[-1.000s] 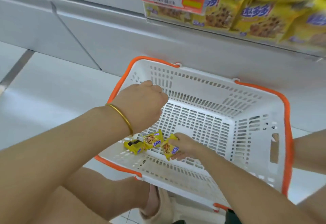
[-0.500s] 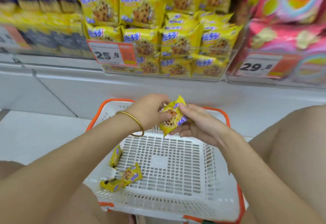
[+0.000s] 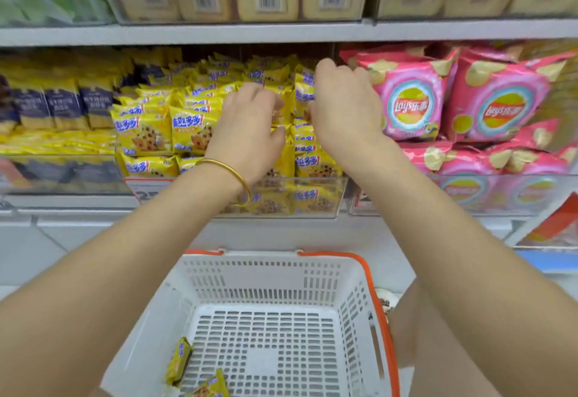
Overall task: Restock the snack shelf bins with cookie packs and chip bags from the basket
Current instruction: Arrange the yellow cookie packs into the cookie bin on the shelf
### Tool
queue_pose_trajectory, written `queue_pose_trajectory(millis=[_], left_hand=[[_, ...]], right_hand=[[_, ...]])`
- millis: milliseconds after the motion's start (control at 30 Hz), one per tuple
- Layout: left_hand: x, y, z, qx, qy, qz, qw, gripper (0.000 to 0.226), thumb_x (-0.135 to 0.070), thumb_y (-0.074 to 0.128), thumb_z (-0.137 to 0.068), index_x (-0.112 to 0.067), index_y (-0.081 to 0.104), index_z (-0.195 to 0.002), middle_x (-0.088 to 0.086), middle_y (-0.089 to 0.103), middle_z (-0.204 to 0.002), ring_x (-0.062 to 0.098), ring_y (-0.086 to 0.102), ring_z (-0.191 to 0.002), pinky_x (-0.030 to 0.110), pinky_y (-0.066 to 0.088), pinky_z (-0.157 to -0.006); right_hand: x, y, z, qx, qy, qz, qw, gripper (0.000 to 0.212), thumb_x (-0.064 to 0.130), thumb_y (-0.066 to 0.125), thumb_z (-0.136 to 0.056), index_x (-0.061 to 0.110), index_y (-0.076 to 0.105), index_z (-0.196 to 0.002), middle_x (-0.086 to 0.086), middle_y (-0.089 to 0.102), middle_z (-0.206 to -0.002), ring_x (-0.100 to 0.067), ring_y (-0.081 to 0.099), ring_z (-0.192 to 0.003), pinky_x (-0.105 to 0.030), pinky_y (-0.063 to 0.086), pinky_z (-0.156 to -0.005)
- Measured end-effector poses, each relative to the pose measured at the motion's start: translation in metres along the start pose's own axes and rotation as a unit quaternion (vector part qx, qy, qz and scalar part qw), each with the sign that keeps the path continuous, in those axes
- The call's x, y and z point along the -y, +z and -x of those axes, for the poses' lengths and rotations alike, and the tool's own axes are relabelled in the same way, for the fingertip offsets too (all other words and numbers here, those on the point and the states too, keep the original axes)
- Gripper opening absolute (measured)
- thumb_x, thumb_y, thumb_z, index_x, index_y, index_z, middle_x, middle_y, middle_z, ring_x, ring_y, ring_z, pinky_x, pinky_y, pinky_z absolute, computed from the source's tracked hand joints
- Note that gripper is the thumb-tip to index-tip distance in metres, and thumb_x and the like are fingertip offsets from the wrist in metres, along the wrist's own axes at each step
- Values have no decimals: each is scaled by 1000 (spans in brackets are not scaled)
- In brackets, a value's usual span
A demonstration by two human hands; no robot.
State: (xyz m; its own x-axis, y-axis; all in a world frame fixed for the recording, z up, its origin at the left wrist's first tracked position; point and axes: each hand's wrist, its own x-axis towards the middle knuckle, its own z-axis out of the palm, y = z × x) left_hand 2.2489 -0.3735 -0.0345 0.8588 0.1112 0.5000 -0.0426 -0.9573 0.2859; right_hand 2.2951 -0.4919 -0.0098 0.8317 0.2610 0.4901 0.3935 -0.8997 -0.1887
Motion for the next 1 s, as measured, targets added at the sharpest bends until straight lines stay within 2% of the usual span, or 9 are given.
queue_pose_trajectory(millis=[167,333,433,600,767,833,900,933,1000], left_hand=[[7,13,-13,57,38,-118,991,39,-16,55,-89,-9,50,-127,10,26,-151,29,23,-135,40,25,-110],[14,23,-17,96,61,-162,980,41,-13,50,-89,-8,48,-129,14,23,-152,32,24,-136,45,28,-109],[16,25,-17,109,64,-161,979,41,-11,49,-89,-6,48,-129,16,23,-152,33,25,-135,45,30,-107],[17,18,-7,73,99,-112,986,34,-2,59,-81,1,59,-114,24,41,-140,41,41,-124,51,41,-99],[25,6,34,52,135,-57,988,30,-7,52,-78,-2,63,-105,19,55,-125,39,53,-108,45,42,-92],[39,2,60,82,147,-59,984,30,-15,45,-79,-4,63,-99,16,60,-115,37,56,-97,44,44,-83],[63,3,90,159,139,-85,974,33,-22,40,-78,-8,64,-95,12,63,-104,35,57,-88,44,50,-72],[75,3,105,203,123,-95,967,34,-24,39,-78,-10,65,-95,11,63,-102,35,57,-88,43,51,-72],[95,4,133,279,74,-118,950,31,-24,43,-86,-14,65,-106,8,61,-113,33,54,-102,41,48,-83]], right_hand=[[3,17,-34,81,19,18,996,34,0,46,-88,4,44,-122,-16,52,-127,-36,39,-124,-41,41,-87],[-9,37,-51,85,-26,16,996,33,-1,49,-90,8,51,-122,-15,40,-127,-36,36,-120,-39,39,-82],[-15,41,-54,92,-35,10,995,34,0,48,-92,10,53,-124,-16,40,-126,-38,37,-118,-41,40,-86],[-17,30,-30,75,-53,34,995,45,-9,45,-84,6,42,-126,-14,45,-126,-35,36,-119,-36,36,-79],[-6,17,24,-17,-100,-55,993,52,-15,44,-78,7,49,-125,-12,50,-124,-34,41,-116,-39,38,-88],[4,29,53,-41,-156,-115,980,48,-14,49,-72,6,57,-116,-13,57,-112,-37,50,-105,-43,45,-82],[16,55,80,-17,-192,-152,969,46,-12,56,-68,8,61,-109,-12,58,-104,-37,54,-96,-43,49,-74],[24,70,93,7,-202,-163,966,45,-13,58,-66,8,61,-106,-12,58,-102,-37,54,-93,-42,50,-71],[40,99,119,62,-204,-196,957,44,-15,58,-66,8,62,-103,-14,58,-99,-37,55,-90,-40,48,-71]])
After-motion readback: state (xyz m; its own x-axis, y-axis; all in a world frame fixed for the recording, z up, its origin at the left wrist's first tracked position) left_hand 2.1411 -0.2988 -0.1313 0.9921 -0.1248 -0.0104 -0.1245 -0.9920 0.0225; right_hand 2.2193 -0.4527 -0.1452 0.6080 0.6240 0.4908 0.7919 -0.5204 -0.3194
